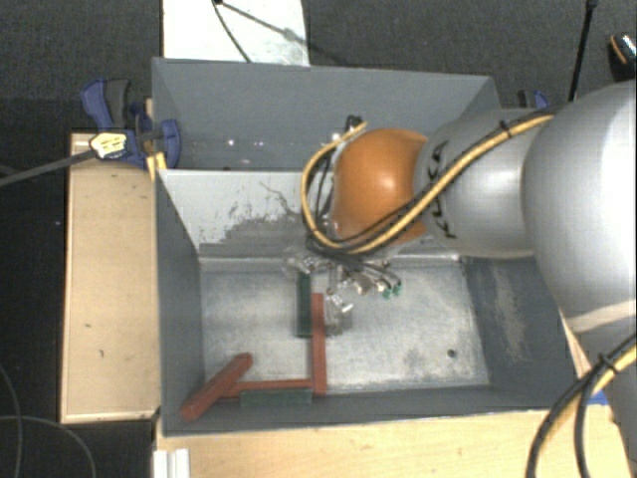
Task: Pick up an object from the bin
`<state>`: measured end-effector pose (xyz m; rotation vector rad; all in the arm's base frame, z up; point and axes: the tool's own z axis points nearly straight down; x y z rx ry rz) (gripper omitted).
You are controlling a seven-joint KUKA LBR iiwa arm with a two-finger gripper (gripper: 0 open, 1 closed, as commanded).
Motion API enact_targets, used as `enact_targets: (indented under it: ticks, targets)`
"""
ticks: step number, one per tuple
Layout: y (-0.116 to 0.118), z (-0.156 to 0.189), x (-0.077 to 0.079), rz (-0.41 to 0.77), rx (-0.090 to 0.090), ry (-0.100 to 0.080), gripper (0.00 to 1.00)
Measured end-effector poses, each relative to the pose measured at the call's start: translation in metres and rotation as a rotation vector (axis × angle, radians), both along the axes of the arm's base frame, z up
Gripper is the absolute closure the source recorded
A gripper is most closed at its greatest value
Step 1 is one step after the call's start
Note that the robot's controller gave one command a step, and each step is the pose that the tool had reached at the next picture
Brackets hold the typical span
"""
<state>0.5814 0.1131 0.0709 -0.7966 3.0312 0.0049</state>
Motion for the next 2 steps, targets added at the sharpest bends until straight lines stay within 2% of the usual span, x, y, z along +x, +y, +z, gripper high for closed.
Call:
enact_targets:
  ticks: [1, 2]
  targets:
    - [0.0164, -0.0005, -0.0230, 0.582, -0.005, 0.005, 0.00]
    - [0.0153, 0.0004, -0.0218, 0.577, -0.007, 0.004, 1.00]
